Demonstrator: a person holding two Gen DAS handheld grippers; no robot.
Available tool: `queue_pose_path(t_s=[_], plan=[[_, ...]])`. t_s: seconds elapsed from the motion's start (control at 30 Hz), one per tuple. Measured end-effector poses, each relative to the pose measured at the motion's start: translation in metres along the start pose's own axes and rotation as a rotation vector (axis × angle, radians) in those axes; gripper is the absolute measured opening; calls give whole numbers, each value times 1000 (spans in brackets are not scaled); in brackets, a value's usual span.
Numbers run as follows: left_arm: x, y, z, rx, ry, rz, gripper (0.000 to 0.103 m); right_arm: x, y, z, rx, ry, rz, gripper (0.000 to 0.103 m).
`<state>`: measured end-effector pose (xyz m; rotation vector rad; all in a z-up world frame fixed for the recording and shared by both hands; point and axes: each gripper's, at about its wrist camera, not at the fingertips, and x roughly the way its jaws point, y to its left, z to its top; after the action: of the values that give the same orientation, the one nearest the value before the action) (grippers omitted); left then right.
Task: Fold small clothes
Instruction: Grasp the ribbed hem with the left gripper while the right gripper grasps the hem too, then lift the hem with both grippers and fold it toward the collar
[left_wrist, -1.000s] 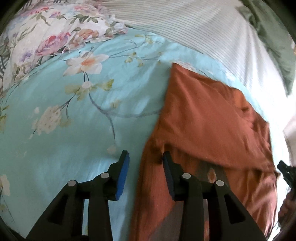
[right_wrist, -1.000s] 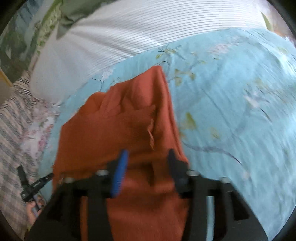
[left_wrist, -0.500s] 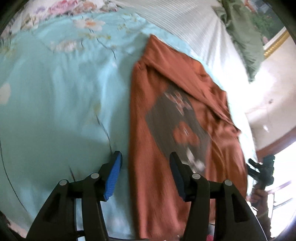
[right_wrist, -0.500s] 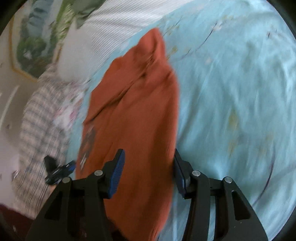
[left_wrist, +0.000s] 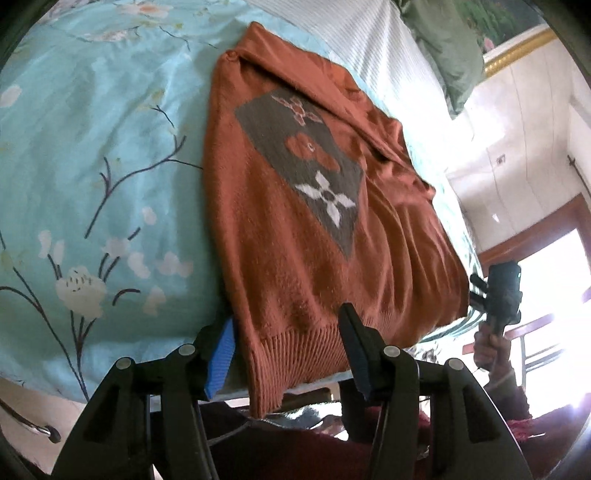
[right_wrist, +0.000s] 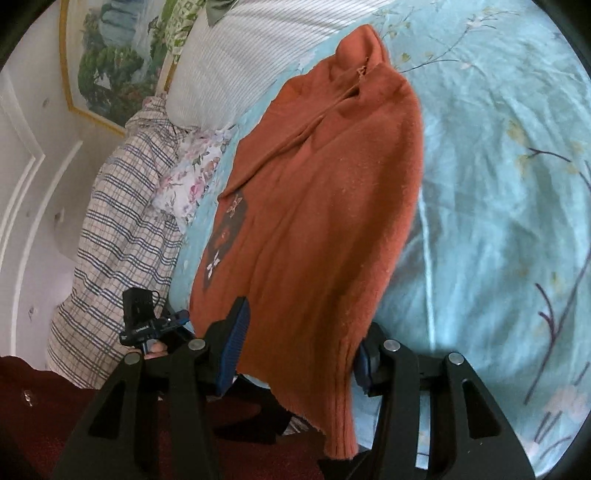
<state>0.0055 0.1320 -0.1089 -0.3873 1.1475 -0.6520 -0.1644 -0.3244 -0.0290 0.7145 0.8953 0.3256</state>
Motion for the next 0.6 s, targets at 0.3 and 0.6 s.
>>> queue_pose_path(t_s=[0.3,0.6], plan=[[12,-18,-8,108,37,72,5,-17,-4,-14,16,-31,42,8],[-20,-8,-3,85,-59,-17,5,-20,-21,-31,62,-9,73,10]])
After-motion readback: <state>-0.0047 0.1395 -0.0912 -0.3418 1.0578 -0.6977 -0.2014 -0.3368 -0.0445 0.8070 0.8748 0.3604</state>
